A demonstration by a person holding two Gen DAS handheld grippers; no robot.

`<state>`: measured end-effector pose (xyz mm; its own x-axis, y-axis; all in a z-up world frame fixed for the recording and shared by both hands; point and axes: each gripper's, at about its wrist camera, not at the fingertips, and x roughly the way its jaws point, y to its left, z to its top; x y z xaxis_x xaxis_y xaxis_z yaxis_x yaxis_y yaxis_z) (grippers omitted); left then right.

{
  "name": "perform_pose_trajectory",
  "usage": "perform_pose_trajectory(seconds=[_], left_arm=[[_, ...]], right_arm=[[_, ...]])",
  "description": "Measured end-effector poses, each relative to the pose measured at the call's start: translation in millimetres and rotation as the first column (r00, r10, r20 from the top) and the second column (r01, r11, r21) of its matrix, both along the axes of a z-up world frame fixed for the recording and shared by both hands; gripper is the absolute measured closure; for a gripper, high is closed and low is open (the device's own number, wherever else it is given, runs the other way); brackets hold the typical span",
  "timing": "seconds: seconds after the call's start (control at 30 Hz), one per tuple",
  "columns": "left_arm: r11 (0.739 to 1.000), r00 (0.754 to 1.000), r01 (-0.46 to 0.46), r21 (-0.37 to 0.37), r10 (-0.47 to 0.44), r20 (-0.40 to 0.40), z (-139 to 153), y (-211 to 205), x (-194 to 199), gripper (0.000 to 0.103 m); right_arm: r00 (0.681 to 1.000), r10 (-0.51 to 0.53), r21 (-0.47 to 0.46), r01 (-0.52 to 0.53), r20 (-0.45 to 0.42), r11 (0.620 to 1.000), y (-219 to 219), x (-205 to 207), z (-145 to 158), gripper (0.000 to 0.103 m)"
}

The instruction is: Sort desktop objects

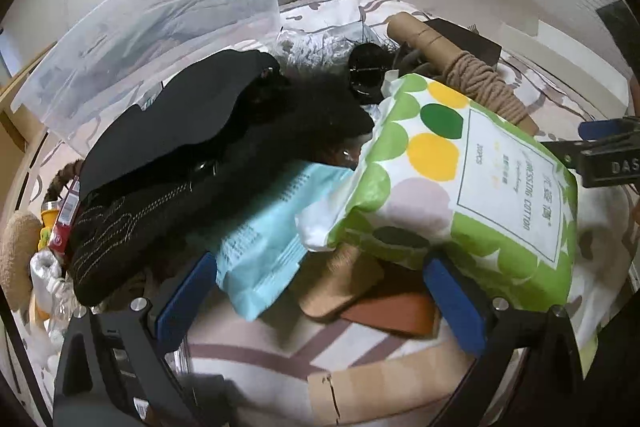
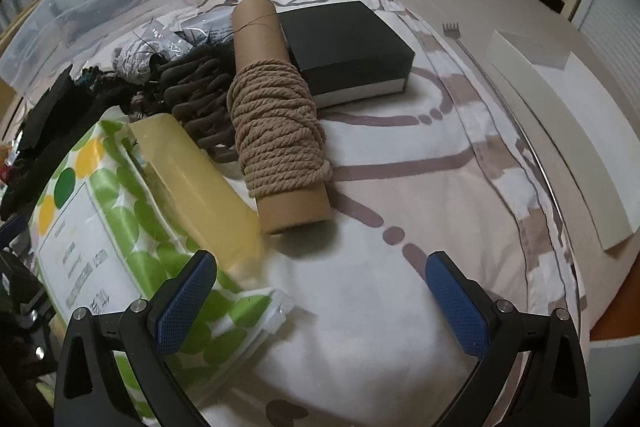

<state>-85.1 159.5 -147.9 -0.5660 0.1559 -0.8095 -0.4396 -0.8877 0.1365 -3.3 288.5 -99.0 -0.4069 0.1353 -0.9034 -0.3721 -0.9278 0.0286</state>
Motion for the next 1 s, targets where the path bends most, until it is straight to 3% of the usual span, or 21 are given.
perform_pose_trajectory(seconds=[0.23,0.43,0.6,0.77,1.0], left_arm=[[0.999,1.0,-0.016,0.04,0.016,0.016,2,-12,2,0.0],[0.986,0.997,-0.035,0.16,0.025,0.066,22,-32,28,0.0],[0.964,0.989,-0.001,0.265,-0.039,0.146,32,-31,64,0.0],[0.962,0.986,-0.02,0.274,-0.026,0.162,22,-14,85,0.0],[0.978,0.982,-0.075,0.197,0.039,0.183,-6,0,83,0.0]], right_arm=[[0.996,0.02,0.01,-0.019,-0.086,1.0,-6,3,17,0.0],[0.981,0.059,0.001,-0.06,-0.187,0.998,-15,7,33,0.0],[0.975,0.04,-0.021,-0.046,-0.219,0.999,-12,7,38,0.0],[0.971,0.03,-0.034,-0.04,-0.239,0.999,-11,9,40,0.0],[0.97,0.045,-0.03,-0.054,-0.238,0.998,-15,8,39,0.0]])
